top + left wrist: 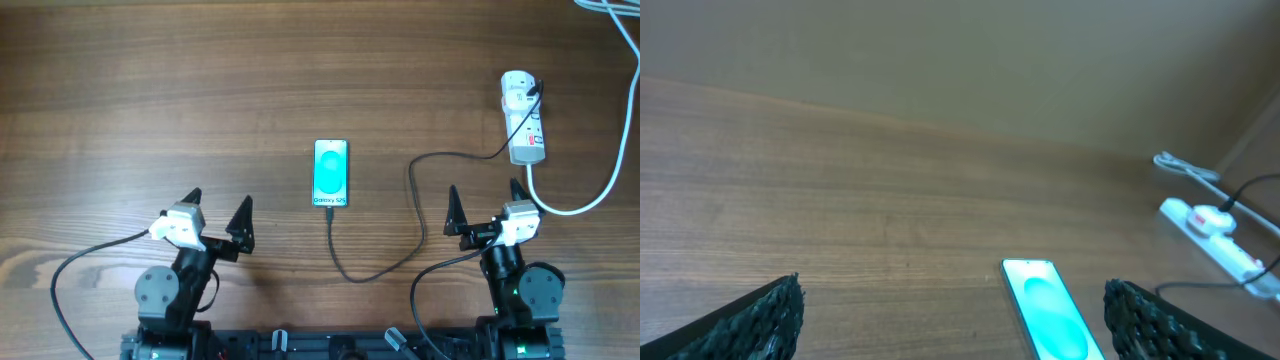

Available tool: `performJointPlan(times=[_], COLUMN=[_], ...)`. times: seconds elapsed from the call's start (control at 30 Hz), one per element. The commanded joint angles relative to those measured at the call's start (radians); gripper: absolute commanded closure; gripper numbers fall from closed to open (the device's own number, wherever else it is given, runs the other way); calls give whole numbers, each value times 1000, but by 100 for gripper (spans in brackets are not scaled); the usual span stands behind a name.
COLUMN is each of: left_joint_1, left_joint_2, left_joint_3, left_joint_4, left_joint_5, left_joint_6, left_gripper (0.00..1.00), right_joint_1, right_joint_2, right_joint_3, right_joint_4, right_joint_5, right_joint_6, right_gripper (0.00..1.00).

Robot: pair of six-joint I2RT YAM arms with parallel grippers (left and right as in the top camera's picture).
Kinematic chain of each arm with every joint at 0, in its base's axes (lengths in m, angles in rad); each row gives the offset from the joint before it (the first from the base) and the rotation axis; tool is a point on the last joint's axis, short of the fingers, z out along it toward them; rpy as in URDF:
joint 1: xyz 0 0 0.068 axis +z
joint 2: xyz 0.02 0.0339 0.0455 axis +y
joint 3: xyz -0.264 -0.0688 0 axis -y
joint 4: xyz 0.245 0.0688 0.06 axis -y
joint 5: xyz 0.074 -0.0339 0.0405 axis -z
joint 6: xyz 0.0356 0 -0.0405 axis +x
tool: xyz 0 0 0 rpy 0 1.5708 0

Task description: Plug charger to phone and switch on socket

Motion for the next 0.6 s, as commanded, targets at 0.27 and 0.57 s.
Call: performJointPlan(times=[0.27, 0.57], left_joint_1=[6, 6], left_joint_2=[-60, -60], left_joint_3=[-55, -56], left_joint_4=[39, 37], left_joint_5=[-89, -85], left_joint_6=[-60, 63], left_gripper=[0, 0], right_joint_1=[5, 5], right_joint_2=[-12, -12], right_joint_3=[-3, -3], right_joint_4=[3, 3], right_joint_5=[10, 10], right_joint_6=[5, 6], right_gripper=[0, 0])
